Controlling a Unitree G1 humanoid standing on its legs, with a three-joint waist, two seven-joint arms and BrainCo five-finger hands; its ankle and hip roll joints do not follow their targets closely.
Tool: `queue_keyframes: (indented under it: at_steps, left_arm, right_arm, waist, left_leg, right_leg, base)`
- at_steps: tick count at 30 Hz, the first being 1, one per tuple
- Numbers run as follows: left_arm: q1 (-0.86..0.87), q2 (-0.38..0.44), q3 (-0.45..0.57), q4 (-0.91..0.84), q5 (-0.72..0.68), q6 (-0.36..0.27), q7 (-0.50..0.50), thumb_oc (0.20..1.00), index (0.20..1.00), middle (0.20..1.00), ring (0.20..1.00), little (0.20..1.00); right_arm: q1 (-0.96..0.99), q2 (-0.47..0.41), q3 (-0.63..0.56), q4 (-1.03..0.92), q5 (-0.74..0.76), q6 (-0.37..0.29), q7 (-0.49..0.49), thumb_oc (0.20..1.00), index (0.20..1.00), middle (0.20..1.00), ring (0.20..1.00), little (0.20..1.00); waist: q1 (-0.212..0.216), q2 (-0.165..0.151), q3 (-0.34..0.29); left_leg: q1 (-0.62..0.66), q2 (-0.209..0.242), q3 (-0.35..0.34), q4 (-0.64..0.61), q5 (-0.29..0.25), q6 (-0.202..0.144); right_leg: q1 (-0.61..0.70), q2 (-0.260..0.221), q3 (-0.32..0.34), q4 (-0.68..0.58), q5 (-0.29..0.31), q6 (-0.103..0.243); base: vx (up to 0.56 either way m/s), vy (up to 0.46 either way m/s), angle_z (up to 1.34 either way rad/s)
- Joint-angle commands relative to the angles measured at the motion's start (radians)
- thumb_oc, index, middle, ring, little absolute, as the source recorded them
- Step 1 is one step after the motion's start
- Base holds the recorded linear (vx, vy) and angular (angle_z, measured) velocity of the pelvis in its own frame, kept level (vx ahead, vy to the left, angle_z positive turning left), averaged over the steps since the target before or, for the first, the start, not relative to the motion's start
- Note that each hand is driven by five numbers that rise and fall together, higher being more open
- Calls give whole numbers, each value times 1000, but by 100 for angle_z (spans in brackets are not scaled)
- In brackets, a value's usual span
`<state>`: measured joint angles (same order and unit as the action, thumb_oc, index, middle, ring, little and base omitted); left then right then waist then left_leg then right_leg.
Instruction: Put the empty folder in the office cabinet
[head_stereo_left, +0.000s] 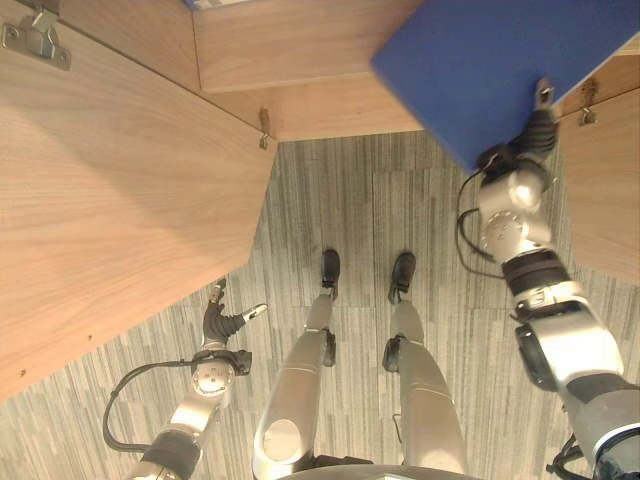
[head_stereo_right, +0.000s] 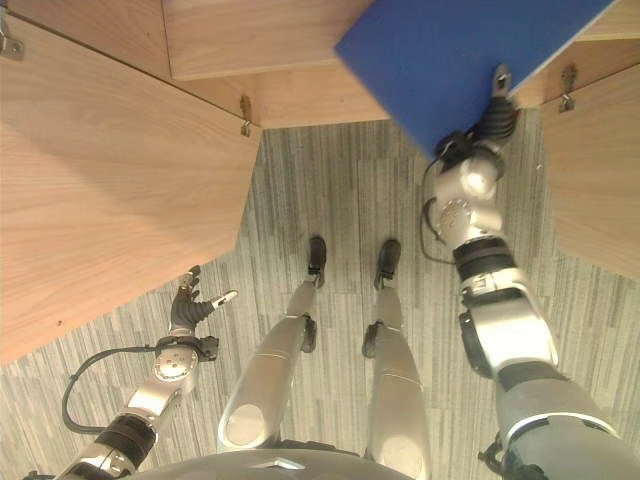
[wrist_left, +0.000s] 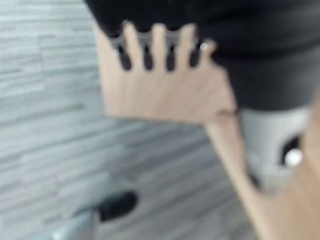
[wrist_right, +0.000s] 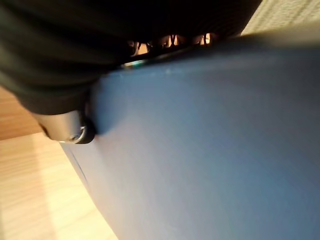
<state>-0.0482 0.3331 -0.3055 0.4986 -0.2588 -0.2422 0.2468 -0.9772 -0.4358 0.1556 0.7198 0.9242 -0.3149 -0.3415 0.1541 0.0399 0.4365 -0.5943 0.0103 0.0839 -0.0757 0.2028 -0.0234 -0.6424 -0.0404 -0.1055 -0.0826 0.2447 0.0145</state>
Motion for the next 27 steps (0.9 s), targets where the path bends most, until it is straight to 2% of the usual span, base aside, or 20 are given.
queue_keyframes:
  at_steps: [1,9,14,18,21,27]
  left_arm:
    - [32,45,-16,15,0,-25,27,1000,1000,1000,1000,1000]
    - [36,43,-17,52,11,-21,31,1000,1000,1000,1000,1000]
    - [34,57,-28,73,27,-25,62,1000,1000,1000,1000,1000]
    - [30,71,-32,63,42,-27,76,1000,1000,1000,1000,1000]
    - [23,95,-35,31,64,-34,80,1000,1000,1000,1000,1000]
    - [28,115,-29,23,71,-42,82,1000,1000,1000,1000,1000]
  right_arm:
    - [-8,-44,21,-51,-4,-106,0,200,200,200,200,200]
    - [-50,-76,-29,-54,20,-157,-22,200,200,200,200,200]
    - [-184,-96,-139,74,115,-258,-119,200,200,200,200,200]
    - [-239,-113,-178,139,175,-292,-156,200,200,200,200,200]
    - [-309,-168,-205,225,258,-297,-167,200,200,200,200,200]
    - [-355,-255,-166,285,268,-254,-174,200,200,200,200,200]
  waist:
    - [-12,2,-103]
    - [-10,-6,-119]
    - [14,4,-136]
    - [30,11,-145]
    - [57,20,-153]
    - [77,15,-159]
  left_leg:
    - [-61,8,-44,-12,-69,-65]
    - [-80,6,-55,-12,-75,-68]
    - [-107,0,-68,-12,-75,-71]
    - [-120,-7,-72,-12,-77,-72]
    - [-146,-12,-75,-12,-71,-74]
    - [-197,-11,-80,-12,-59,-79]
  right_leg:
    - [0,-77,-28,-5,-69,112]
    - [-20,-76,-33,-5,-71,113]
    - [-47,-77,-36,-5,-72,117]
    - [-61,-80,-35,-5,-72,120]
    - [-90,-84,-36,-5,-70,127]
    - [-137,-89,-41,-5,-68,133]
  base:
    - [20,-19,5]
    - [11,-16,2]
    - [-1,-10,4]
    - [-2,-1,2]
    - [-13,-1,5]
    - [-9,1,8]
